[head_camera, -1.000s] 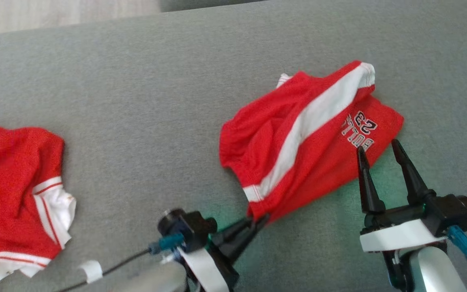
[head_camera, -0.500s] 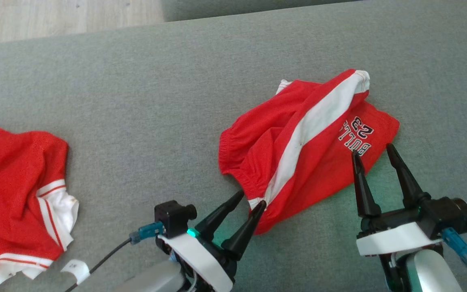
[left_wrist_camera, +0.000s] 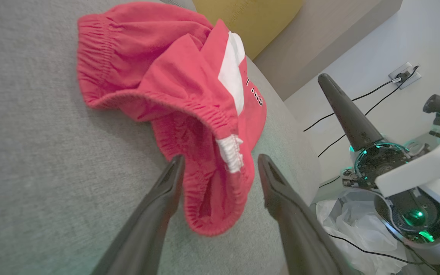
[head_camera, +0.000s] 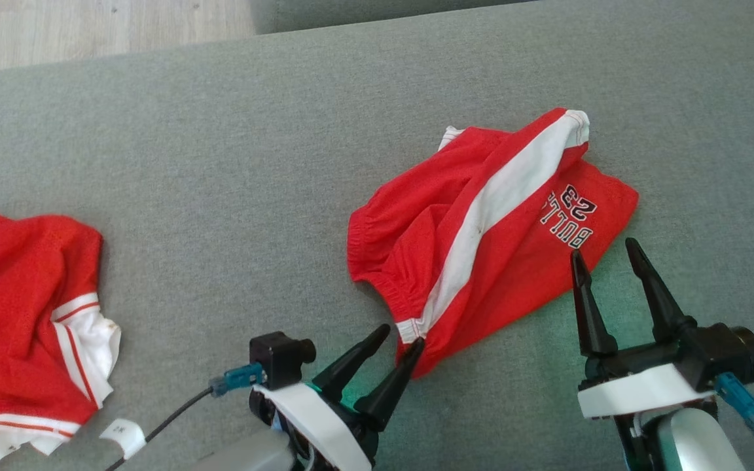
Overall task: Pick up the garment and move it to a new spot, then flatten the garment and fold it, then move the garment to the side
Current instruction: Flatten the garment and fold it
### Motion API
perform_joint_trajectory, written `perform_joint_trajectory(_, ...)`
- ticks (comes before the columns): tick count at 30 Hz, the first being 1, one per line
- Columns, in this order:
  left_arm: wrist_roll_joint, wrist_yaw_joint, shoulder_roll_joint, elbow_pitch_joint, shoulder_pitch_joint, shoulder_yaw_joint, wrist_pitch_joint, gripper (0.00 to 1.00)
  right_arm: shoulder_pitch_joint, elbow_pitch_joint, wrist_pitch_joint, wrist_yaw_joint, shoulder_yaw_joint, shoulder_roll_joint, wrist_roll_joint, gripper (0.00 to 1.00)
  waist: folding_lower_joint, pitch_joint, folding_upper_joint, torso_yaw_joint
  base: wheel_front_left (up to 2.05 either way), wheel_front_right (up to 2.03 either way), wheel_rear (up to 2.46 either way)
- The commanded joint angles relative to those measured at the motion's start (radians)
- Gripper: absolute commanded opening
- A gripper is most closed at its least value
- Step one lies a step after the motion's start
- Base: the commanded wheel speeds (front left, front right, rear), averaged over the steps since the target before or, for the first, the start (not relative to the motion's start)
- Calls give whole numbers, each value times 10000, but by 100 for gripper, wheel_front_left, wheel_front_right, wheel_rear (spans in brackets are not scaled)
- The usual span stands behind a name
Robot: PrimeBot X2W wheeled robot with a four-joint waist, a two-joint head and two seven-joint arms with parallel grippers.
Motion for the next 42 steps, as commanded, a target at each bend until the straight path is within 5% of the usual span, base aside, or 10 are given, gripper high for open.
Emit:
perform_joint_trajectory(1,-86,16,160,-303,-489,174,-111,100,-78,-278,-25,-7,202,-56,-80,100,0,18,0,10,0,0,0)
perform_joint_trajectory(2,-93,16,166,-330,-529,138,-112,91,-86,-272,-25,-7,214,-56,-84,100,0,30,0,12,0,0,0)
perform_joint_trajectory(3,-94,16,172,-348,-568,108,-113,44,-95,-267,-25,-7,226,-56,-87,100,0,42,0,14,0,0,0)
perform_joint_trajectory(5,-12,16,190,-388,-658,50,-116,0,-112,-260,-25,-7,246,-56,-100,100,0,70,0,15,0,0,0)
perform_joint_trajectory(15,771,16,573,-665,-843,371,-124,0,-176,-290,-25,-7,50,-56,-63,100,0,171,0,294,0,0,0)
perform_joint_trajectory(29,2263,56,2855,-1160,-1380,2164,-124,0,-1001,192,-25,-7,-35,-258,1467,100,0,636,0,999,0,0,0)
perform_joint_trajectory(35,2470,121,3370,-852,-1963,2500,-94,0,-1887,1133,-25,-7,927,-1565,3412,100,0,944,0,1194,0,0,0)
perform_joint_trajectory(42,2527,88,3266,-452,-2389,2579,-95,0,-2715,1892,-25,-7,2611,-2809,6000,100,0,1137,0,1386,0,0,0)
